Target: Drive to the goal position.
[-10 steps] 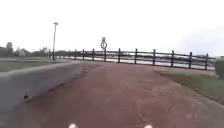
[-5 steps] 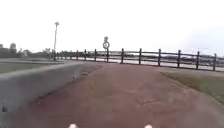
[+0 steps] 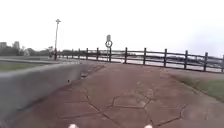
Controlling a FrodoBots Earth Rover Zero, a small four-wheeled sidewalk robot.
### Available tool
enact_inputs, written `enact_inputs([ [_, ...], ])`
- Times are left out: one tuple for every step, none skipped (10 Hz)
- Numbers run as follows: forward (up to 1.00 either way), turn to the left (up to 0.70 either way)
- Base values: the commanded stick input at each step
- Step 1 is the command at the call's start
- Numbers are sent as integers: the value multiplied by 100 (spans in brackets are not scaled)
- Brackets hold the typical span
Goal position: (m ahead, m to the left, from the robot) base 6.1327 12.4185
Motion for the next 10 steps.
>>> enact_inputs([
  [100,0],
  [100,-24],
  [100,-40],
  [100,-40],
  [100,-40],
  [100,-40],
  [100,-18],
  [100,0],
  [100,0],
  [100,0],
])
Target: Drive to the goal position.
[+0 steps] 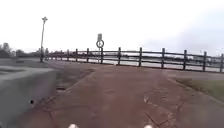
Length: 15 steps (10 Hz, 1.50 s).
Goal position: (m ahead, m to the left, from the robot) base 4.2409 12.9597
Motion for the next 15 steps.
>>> enact_inputs([
  [100,0],
  [100,0],
  [100,0],
  [100,0],
  [100,0],
  [100,0],
  [100,0],
  [100,0],
  [100,0],
  [100,0],
  [100,0],
  [100,0],
  [100,0],
  [100,25],
  [100,40],
])
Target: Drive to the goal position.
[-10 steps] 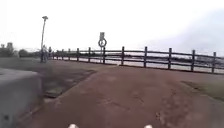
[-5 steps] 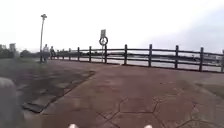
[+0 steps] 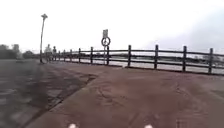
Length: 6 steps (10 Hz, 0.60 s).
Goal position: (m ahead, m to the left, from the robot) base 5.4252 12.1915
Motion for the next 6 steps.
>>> enact_inputs([
  [100,40],
  [100,40],
  [100,40],
  [100,40],
  [100,40],
  [100,40],
])
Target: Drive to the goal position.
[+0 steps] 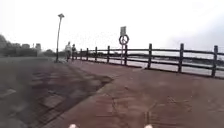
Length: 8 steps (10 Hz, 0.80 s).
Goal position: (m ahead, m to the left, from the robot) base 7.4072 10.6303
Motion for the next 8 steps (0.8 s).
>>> enact_inputs([
  [100,40],
  [100,40],
  [100,40],
  [100,40],
  [100,40],
  [100,40],
  [100,0],
  [100,0],
])
